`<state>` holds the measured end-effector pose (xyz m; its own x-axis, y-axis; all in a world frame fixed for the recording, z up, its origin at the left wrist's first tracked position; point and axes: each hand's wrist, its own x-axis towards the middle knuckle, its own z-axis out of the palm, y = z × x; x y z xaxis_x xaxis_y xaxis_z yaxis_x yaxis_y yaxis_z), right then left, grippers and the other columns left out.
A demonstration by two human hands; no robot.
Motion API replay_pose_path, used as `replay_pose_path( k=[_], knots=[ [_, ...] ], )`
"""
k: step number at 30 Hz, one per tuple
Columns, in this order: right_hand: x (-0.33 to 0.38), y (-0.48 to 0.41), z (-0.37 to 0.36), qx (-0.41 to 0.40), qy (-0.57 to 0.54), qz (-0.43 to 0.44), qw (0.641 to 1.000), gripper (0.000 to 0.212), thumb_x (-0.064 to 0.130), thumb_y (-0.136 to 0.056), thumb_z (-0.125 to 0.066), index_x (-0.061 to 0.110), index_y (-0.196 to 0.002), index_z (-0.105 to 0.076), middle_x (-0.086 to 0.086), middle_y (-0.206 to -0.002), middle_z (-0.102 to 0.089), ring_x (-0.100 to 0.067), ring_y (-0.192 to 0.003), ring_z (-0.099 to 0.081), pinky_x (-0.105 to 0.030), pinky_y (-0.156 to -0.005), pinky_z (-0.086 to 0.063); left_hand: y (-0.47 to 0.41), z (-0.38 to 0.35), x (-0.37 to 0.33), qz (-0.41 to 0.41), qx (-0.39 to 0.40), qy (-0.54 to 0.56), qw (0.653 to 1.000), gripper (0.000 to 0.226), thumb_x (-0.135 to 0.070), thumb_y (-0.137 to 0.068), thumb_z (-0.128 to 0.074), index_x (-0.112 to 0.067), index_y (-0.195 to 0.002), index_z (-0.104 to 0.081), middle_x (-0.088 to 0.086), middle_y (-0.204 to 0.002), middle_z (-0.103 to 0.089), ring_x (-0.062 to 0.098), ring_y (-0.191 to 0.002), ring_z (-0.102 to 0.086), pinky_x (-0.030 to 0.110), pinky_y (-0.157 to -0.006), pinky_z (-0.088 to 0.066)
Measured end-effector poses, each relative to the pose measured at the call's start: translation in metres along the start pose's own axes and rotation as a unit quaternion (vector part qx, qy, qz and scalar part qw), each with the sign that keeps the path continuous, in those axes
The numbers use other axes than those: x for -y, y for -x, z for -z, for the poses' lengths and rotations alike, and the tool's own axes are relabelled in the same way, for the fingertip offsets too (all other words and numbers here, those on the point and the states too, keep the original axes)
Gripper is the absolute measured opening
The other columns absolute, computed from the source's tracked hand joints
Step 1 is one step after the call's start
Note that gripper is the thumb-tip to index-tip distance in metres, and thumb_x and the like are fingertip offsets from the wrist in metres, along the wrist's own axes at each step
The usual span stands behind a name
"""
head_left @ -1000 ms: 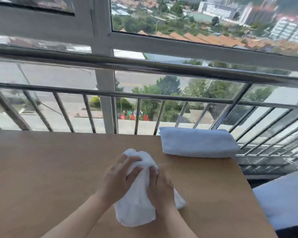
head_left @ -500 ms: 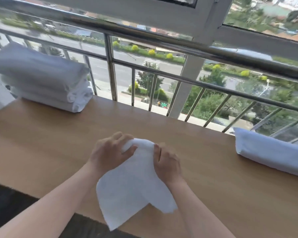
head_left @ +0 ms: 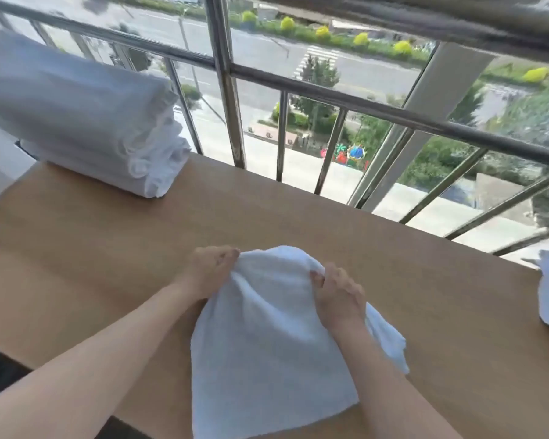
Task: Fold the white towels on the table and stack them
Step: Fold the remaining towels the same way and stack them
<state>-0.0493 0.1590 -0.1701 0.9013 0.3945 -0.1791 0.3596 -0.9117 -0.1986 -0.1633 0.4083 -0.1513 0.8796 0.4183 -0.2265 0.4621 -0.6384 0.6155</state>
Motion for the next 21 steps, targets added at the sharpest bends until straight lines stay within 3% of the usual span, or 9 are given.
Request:
replay_pose_path(
  k=[2,4,6,8,10,13,17,19,21],
  knots=[
    [0.0,0.001,-0.01,-0.004,-0.006,-0.009,1.0,0.036,0.042,-0.106,-0.029,0.014,-0.104,-0.051,-0.006,-0.1,-0.059,-0.032,-0.091,-0.058,-0.042,-0.081,-0.037,-0.006,-0.003,0.013,0.029,0.018,0.048,0.998,0.033,-0.053,-0.087,-0.042,-0.032,-0.083,-0.067,-0.002,-0.087,-0.068,0.023,-0.087,-0.062,0.034,-0.077,-0.047],
    [0.005,0.002,-0.013,-0.017,-0.026,-0.015,0.999,0.033,0.039,-0.104,-0.038,0.011,-0.102,-0.054,-0.009,-0.096,-0.06,-0.035,-0.087,-0.057,-0.043,-0.078,-0.036,-0.013,0.001,0.019,0.063,0.065,0.052,0.994,0.025,-0.061,-0.087,-0.054,-0.039,-0.093,-0.065,-0.014,-0.095,-0.066,0.011,-0.089,-0.062,0.026,-0.074,-0.047],
    [0.012,-0.001,-0.011,-0.017,-0.039,-0.033,0.999,0.03,0.039,-0.103,-0.042,0.012,-0.103,-0.055,-0.008,-0.097,-0.059,-0.034,-0.09,-0.056,-0.043,-0.079,-0.035,-0.023,0.009,0.019,0.112,0.143,0.056,0.982,0.035,-0.071,-0.079,-0.064,-0.043,-0.1,-0.061,-0.023,-0.103,-0.061,0.001,-0.095,-0.058,0.022,-0.078,-0.045],
    [0.019,-0.003,-0.008,-0.005,-0.059,-0.037,0.998,0.029,0.041,-0.101,-0.042,0.017,-0.113,-0.055,-0.003,-0.105,-0.058,-0.03,-0.099,-0.054,-0.042,-0.087,-0.035,-0.032,0.015,0.017,0.121,0.205,0.066,0.969,0.043,-0.077,-0.066,-0.066,-0.041,-0.089,-0.068,-0.017,-0.098,-0.067,0.007,-0.094,-0.062,0.03,-0.082,-0.05],
    [0.027,0.0,-0.004,-0.008,-0.092,-0.012,0.996,0.03,0.036,-0.1,-0.046,0.022,-0.125,-0.055,0.001,-0.113,-0.057,-0.026,-0.108,-0.052,-0.039,-0.096,-0.033,-0.037,0.02,0.016,0.104,0.242,0.082,0.961,0.041,-0.076,-0.061,-0.065,-0.037,-0.072,-0.072,-0.017,-0.078,-0.069,0.006,-0.077,-0.063,0.029,-0.07,-0.049],
    [0.037,0.017,-0.001,-0.049,-0.101,0.015,0.994,0.04,0.027,-0.098,-0.052,0.019,-0.137,-0.053,0.0,-0.13,-0.056,-0.025,-0.128,-0.047,-0.041,-0.113,-0.022,-0.033,0.022,0.024,0.07,0.209,0.096,0.971,0.033,-0.061,-0.077,-0.072,-0.028,-0.076,-0.072,-0.011,-0.076,-0.068,0.003,-0.068,-0.059,0.022,-0.061,-0.044],
    [0.048,0.058,-0.014,-0.034,-0.054,-0.152,0.986,0.058,0.033,-0.1,-0.044,0.023,-0.155,-0.027,-0.004,-0.163,-0.02,-0.026,-0.152,-0.011,-0.044,-0.121,-0.001,-0.012,0.022,0.047,0.065,0.205,0.096,0.972,0.03,-0.051,-0.09,-0.066,-0.025,-0.075,-0.062,-0.014,-0.066,-0.056,0.007,-0.063,-0.051,0.027,-0.059,-0.037],
    [0.055,0.081,-0.022,-0.03,-0.06,-0.26,0.963,0.061,0.034,-0.099,-0.044,0.025,-0.155,-0.024,-0.008,-0.164,-0.013,-0.031,-0.151,-0.008,-0.05,-0.119,-0.007,0.001,0.022,0.056,0.05,0.208,0.108,0.971,0.025,-0.048,-0.093,-0.062,-0.027,-0.079,-0.062,-0.016,-0.07,-0.057,0.01,-0.068,-0.054,0.03,-0.062,-0.04],
    [0.064,0.097,-0.028,-0.03,-0.074,-0.346,0.935,0.06,0.04,-0.099,-0.043,0.03,-0.154,-0.025,-0.009,-0.163,-0.013,-0.033,-0.15,-0.007,-0.054,-0.114,-0.017,0.012,0.022,0.057,0.012,0.191,0.13,0.973,0.006,-0.042,-0.095,-0.063,-0.038,-0.09,-0.064,-0.018,-0.088,-0.065,0.005,-0.084,-0.062,0.029,-0.073,-0.049]
  ],
)
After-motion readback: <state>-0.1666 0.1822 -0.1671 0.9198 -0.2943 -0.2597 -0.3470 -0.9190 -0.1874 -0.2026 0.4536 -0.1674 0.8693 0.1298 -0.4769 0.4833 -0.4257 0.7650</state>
